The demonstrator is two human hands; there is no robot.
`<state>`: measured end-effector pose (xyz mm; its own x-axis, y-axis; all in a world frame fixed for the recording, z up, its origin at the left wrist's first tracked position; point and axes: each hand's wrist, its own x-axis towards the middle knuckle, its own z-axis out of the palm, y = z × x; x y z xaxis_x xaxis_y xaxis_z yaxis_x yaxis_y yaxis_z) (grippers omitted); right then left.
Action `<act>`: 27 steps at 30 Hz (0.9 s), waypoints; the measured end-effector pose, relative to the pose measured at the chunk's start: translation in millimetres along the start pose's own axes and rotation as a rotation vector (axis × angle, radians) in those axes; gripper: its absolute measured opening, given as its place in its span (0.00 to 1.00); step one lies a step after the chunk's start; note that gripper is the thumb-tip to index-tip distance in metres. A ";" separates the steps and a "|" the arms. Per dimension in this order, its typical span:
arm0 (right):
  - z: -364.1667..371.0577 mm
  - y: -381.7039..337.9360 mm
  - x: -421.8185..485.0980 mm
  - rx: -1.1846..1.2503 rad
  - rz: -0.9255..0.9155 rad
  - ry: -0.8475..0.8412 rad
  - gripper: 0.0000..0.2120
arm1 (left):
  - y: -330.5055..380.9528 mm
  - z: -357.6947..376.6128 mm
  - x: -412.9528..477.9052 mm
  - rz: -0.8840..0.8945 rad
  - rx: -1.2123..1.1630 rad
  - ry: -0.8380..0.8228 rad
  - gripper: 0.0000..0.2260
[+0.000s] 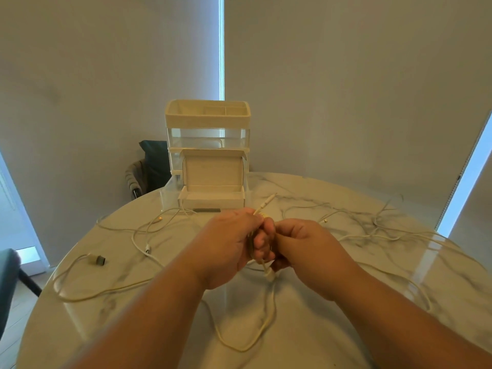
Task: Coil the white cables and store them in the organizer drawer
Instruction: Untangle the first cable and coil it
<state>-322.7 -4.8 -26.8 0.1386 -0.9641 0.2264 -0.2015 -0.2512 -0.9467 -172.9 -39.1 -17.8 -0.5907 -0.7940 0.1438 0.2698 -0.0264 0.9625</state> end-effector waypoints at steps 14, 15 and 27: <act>5.4 12.1 2.7 -0.159 -0.108 0.122 0.09 | -2.3 9.5 1.1 0.068 -0.310 0.051 0.11; 4.5 12.6 3.6 -0.213 -0.116 0.125 0.09 | -2.2 9.8 1.0 0.075 -0.291 0.066 0.12; 5.3 20.1 2.0 0.087 0.168 0.099 0.14 | -24.7 13.3 15.9 0.041 -0.419 0.357 0.12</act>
<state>-321.3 -11.3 -46.6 0.0138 -0.9966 0.0810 -0.1289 -0.0821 -0.9883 -199.0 -43.1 -36.2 -0.2989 -0.9540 0.0223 0.6094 -0.1728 0.7738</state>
